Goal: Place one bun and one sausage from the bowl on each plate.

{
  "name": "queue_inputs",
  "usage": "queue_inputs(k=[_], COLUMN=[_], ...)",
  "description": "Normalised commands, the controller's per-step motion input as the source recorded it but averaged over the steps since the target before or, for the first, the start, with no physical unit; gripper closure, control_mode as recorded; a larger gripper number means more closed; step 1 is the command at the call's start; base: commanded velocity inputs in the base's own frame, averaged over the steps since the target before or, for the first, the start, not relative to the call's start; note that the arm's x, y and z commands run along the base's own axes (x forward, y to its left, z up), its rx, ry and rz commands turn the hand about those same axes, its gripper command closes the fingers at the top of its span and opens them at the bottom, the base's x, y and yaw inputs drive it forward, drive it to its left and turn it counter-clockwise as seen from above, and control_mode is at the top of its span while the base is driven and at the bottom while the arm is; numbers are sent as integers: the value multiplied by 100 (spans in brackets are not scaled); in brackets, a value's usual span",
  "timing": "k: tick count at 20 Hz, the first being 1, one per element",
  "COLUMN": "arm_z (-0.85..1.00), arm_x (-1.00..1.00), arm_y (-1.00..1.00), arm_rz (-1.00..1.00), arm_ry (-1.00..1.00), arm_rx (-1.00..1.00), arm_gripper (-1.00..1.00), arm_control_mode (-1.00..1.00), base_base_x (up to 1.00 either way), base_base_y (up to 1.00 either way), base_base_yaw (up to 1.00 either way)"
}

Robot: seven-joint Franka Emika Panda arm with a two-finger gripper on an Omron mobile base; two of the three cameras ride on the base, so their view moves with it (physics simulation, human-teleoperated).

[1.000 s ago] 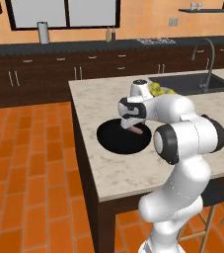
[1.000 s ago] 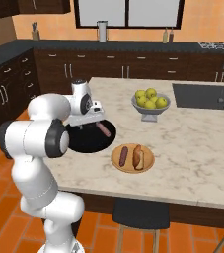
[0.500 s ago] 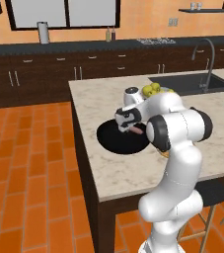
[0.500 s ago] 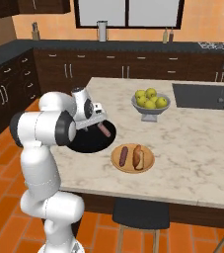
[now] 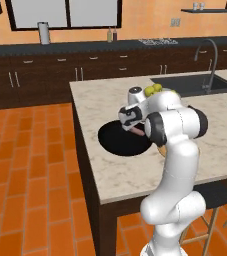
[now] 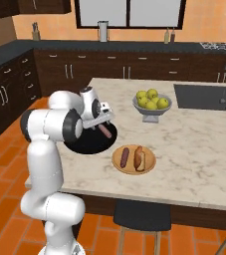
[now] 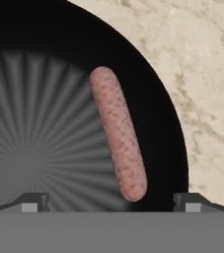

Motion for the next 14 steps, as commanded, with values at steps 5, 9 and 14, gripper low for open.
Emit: queue_inputs(k=[5, 9, 14], arm_z=[-41, -42, -14], arm_x=[0, -1, 15], arm_y=[-2, 19, 8], arm_rz=[0, 1, 0], arm_ry=[-8, -21, 0], arm_rx=[-7, -14, -4], arm_gripper=[-100, -100, -100], arm_control_mode=[-100, -100, -100], base_base_x=[0, 0, 0], base_base_y=[0, 0, 0], base_base_yaw=[0, 0, 0])
